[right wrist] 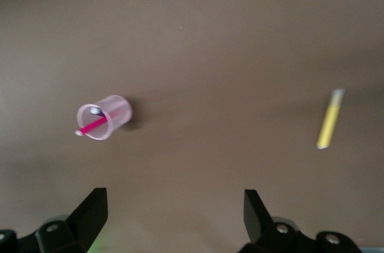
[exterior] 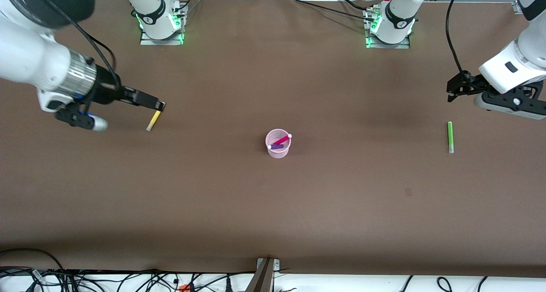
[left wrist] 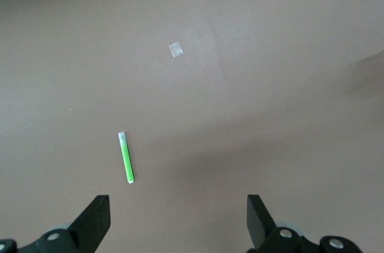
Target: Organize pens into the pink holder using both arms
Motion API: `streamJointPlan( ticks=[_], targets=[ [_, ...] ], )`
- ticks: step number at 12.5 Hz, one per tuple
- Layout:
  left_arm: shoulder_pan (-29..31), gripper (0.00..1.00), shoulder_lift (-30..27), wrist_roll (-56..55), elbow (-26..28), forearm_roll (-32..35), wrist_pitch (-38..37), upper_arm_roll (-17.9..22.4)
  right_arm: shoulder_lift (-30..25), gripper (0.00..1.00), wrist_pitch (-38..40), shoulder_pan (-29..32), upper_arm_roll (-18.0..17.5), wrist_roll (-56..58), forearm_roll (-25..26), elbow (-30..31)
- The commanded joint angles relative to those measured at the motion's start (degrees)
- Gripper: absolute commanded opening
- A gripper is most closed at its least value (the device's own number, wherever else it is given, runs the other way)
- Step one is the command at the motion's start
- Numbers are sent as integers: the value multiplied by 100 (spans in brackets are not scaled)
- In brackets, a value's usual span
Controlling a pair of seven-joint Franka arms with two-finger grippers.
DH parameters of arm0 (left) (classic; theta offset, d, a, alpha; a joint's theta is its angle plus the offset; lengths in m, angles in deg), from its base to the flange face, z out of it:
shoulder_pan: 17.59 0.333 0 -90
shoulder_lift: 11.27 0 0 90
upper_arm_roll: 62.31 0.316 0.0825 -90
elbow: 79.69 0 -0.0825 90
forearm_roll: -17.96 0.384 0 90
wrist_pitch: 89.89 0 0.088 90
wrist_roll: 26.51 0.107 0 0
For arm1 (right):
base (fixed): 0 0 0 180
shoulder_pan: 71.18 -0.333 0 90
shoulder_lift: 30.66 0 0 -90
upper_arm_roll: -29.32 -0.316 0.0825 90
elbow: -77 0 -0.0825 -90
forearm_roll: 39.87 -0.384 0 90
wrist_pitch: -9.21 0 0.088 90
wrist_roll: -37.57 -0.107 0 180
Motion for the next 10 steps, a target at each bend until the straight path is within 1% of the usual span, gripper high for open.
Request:
streamJointPlan(
  ticks=[1, 3, 4, 7, 10],
  targets=[
    [3, 100, 113, -72, -151, -14, -310, -174, -500, 100, 402, 224, -14, 980, 847, 207],
    [12, 100, 78, -55, -151, 126, -443, -183, -773, 100, 605, 514, -75, 1490, 1208, 329],
    [12, 100, 87, -55, -177, 127, -417, -183, -800, 100, 614, 532, -67, 1649, 1384, 338],
    [3, 100, 113, -46, -230, 127, -399, -218, -757, 100, 579, 506, -49, 1607, 1509, 199],
    [3, 100, 113, -11, -230, 118, -321, -218, -677, 100, 588, 462, -58, 1598, 1491, 67]
  ],
)
